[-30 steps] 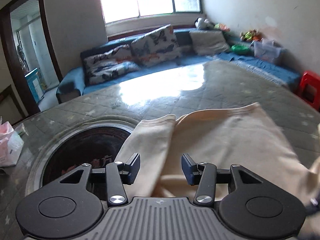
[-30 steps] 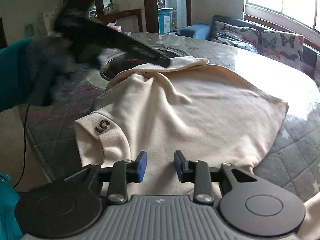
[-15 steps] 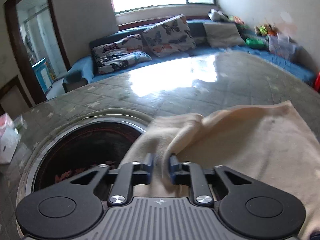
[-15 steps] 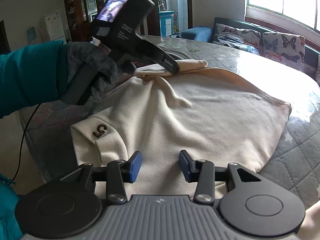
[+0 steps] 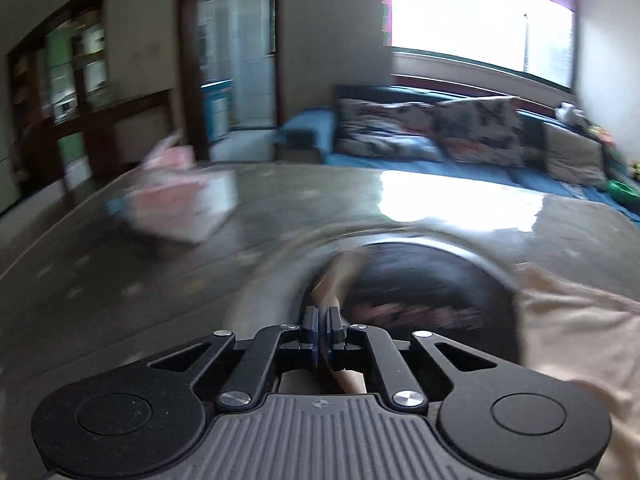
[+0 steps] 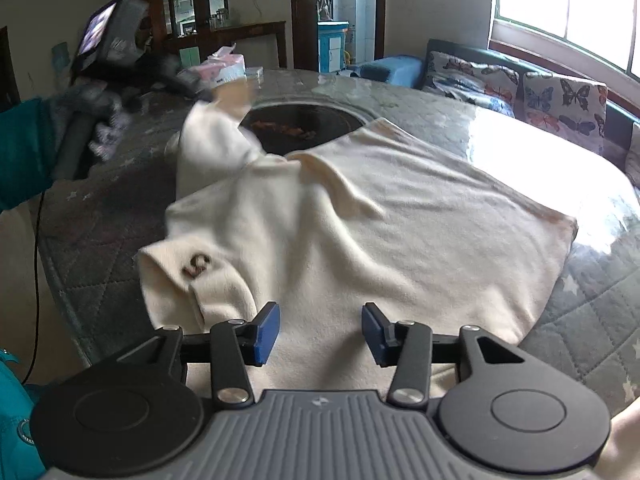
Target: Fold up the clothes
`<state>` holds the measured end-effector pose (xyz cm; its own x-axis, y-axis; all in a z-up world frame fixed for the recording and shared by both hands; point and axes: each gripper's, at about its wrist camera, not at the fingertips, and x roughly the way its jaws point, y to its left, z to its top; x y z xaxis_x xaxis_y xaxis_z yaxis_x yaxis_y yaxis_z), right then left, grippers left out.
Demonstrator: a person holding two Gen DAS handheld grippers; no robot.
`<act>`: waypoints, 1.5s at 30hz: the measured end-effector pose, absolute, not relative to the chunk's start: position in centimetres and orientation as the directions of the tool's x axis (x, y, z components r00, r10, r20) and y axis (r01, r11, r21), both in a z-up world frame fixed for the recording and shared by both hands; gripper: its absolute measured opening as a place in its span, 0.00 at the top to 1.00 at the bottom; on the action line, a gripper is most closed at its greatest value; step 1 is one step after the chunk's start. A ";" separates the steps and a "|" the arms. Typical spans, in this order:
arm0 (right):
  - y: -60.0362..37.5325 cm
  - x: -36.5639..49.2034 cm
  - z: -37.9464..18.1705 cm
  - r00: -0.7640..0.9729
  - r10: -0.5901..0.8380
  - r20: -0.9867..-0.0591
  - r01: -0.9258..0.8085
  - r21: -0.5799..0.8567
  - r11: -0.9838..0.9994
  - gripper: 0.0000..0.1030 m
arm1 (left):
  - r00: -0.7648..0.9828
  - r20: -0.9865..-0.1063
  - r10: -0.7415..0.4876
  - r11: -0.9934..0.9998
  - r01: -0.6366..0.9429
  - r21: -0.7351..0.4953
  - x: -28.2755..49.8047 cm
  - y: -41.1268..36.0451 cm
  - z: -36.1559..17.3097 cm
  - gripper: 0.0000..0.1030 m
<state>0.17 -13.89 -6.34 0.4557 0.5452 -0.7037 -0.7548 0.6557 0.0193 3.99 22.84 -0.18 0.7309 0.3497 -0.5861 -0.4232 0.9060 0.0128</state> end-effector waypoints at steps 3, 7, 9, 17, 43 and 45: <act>-12.7 -0.2 -5.7 0.445 0.571 -0.690 -0.784 0.009 0.621 0.55 | 0.700 -0.608 0.374 0.891 -0.454 0.025 2.2 24.2 -1.1 0.96; -10.3 -0.5 -5.3 0.417 0.608 -0.676 -0.825 0.000 0.566 0.56 | 0.684 -0.631 0.365 0.886 -0.463 0.011 0.7 24.6 -1.9 0.96; -9.2 -0.6 -5.6 0.383 0.626 -0.679 -0.848 0.010 0.530 0.56 | 0.689 -0.638 0.343 0.896 -0.443 0.004 0.3 24.1 -2.0 0.95; -6.5 -3.1 -6.6 0.215 0.658 -0.722 -0.927 0.061 0.371 0.55 | 0.777 -0.620 0.108 0.976 -0.203 -0.083 0.3 18.2 -0.3 0.86; -13.4 -1.0 -6.2 0.389 0.590 -0.707 -0.804 0.052 0.592 0.53 | 0.768 -0.627 0.129 0.987 -0.163 0.004 -2.6 14.4 -3.5 0.53; -13.9 -0.7 -6.6 0.398 0.577 -0.714 -0.791 0.053 0.610 0.53 | 0.769 -0.623 0.142 0.987 -0.161 0.025 -2.7 14.4 -3.6 0.51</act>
